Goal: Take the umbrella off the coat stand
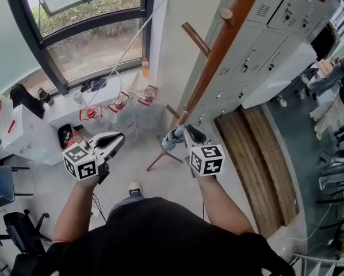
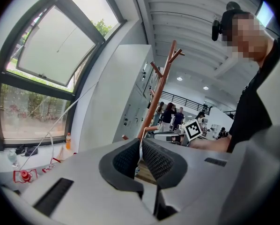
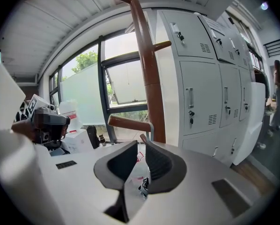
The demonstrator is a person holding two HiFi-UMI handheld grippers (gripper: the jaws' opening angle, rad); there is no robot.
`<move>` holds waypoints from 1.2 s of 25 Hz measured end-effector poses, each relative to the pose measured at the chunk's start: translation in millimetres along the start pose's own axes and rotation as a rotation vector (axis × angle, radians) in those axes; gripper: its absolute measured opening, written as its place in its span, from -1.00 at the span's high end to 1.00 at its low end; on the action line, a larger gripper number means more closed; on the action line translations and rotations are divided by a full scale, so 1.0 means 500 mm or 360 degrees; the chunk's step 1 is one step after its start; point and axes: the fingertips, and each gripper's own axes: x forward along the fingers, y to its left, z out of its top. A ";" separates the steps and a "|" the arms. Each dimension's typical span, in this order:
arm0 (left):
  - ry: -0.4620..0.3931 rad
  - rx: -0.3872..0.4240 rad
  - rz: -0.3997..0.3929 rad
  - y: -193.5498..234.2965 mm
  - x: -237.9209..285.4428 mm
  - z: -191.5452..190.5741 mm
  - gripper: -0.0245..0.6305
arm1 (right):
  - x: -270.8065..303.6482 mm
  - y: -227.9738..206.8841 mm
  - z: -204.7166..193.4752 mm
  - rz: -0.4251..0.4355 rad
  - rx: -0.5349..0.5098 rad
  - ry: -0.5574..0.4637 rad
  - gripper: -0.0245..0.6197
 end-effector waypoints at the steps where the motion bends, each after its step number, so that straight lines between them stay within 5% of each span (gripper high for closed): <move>1: 0.0005 -0.0004 -0.0005 0.007 0.004 0.001 0.81 | 0.008 -0.002 0.002 -0.0014 0.0002 -0.0002 0.71; 30: 0.0131 -0.0064 -0.0189 0.108 0.068 0.000 0.81 | 0.109 -0.058 0.008 -0.0414 -0.0030 0.0003 0.77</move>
